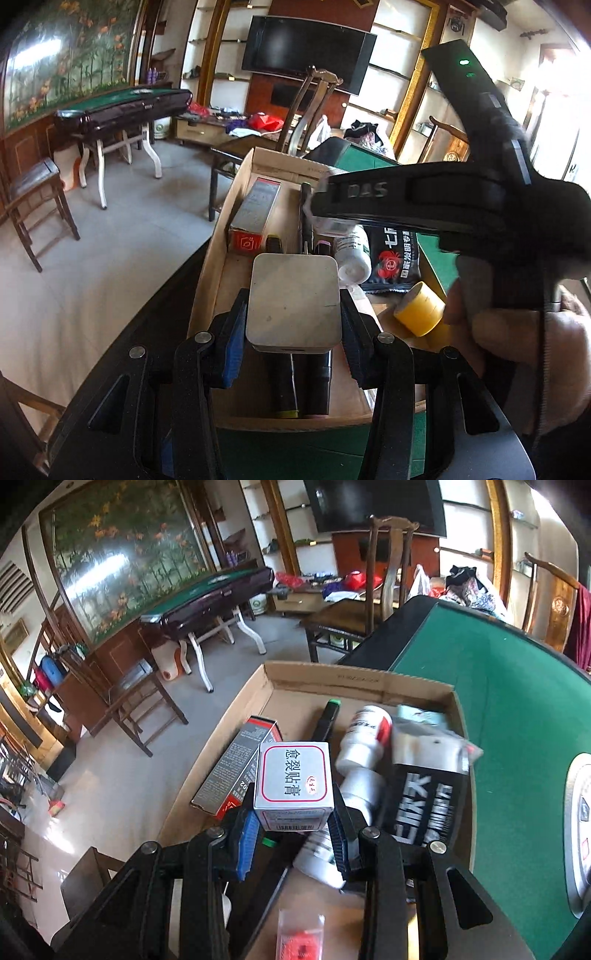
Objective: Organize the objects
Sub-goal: 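Lower the ointment box and adapter into the tray and open both grippers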
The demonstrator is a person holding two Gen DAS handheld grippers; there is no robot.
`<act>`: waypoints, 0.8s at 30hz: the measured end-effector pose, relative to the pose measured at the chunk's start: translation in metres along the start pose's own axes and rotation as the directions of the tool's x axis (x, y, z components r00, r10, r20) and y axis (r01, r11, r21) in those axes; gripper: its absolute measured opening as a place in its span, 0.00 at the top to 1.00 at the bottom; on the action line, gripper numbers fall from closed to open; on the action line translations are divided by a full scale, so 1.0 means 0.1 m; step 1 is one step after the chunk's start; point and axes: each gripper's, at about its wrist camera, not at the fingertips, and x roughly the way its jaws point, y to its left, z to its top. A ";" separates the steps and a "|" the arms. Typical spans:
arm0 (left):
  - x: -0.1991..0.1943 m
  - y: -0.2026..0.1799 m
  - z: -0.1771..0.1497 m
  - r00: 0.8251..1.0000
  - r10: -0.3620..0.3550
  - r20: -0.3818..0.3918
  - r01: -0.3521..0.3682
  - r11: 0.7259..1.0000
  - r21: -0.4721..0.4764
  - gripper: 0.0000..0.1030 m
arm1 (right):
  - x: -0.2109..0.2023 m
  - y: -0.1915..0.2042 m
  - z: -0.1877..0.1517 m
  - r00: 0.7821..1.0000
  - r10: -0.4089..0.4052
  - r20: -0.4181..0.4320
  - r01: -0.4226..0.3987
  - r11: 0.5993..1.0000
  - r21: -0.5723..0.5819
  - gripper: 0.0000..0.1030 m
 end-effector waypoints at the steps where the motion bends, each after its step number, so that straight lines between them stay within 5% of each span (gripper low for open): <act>1: 0.01 0.00 0.00 1.000 0.001 -0.001 -0.001 1.000 -0.001 0.56 | 0.03 0.01 0.01 1.000 -0.005 -0.003 0.005 1.000 -0.004 0.67; 18: 0.10 0.03 0.00 0.999 0.002 -0.044 -0.004 0.999 -0.035 0.56 | 0.25 -0.01 0.18 0.999 -0.030 0.014 0.029 0.999 0.025 0.66; 24: 0.08 0.07 -0.03 0.999 -0.003 -0.038 0.001 0.999 -0.039 0.56 | 0.19 -0.06 0.22 0.999 -0.038 0.036 0.036 0.998 0.057 0.55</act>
